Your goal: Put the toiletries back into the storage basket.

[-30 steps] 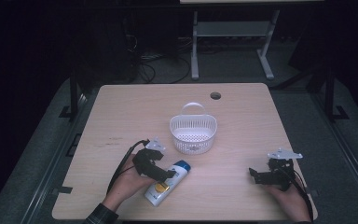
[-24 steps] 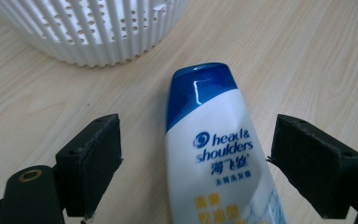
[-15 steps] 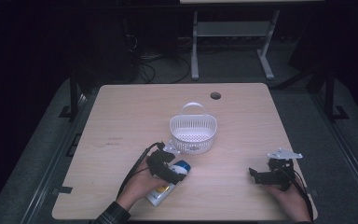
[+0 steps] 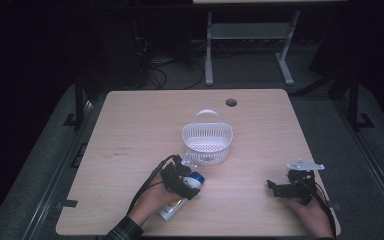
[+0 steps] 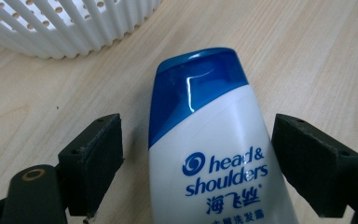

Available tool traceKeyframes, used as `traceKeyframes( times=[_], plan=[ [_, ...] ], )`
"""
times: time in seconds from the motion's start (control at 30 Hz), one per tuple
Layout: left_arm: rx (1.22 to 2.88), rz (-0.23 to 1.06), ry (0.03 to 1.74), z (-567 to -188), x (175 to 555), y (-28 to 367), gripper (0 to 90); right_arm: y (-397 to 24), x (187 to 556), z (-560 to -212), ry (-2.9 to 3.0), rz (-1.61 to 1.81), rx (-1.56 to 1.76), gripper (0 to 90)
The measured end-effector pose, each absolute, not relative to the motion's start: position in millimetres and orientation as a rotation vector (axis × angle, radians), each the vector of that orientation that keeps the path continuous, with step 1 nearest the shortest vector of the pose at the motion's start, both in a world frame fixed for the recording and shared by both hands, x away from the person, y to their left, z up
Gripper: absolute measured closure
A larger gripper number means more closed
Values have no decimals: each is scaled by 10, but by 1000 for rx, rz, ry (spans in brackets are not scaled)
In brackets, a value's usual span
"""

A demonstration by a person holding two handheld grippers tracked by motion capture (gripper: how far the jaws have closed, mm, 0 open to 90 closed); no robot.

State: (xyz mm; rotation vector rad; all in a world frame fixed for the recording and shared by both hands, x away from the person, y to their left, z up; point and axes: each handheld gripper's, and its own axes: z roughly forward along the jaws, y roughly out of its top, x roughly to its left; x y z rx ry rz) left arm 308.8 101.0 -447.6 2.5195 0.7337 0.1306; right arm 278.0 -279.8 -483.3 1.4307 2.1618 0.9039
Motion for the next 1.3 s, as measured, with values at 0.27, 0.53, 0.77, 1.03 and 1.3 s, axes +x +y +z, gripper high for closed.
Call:
traceKeyframes(
  times=[0.27, 0.53, 0.77, 1.03, 1.3],
  plan=[
    [2545, 110, 720, -4505, 3073, 980, 242, -2798, 2781, -4833, 2162, 904, 1430, 8],
    [2553, 127, 709, -4495, 3053, 965, 308, -2798, 2781, -4833, 2162, 904, 1431, 8],
    [2561, 136, 716, -4488, 3053, 956, 325, -2798, 2780, -4833, 2162, 904, 1430, 8],
    [2563, 127, 715, -4481, 3054, 949, 340, -2798, 2781, -4833, 2162, 904, 1431, 8],
    [2518, 125, 701, -4429, 3049, 987, 344, -2798, 2781, -4833, 2162, 904, 1431, 8]
  ],
)
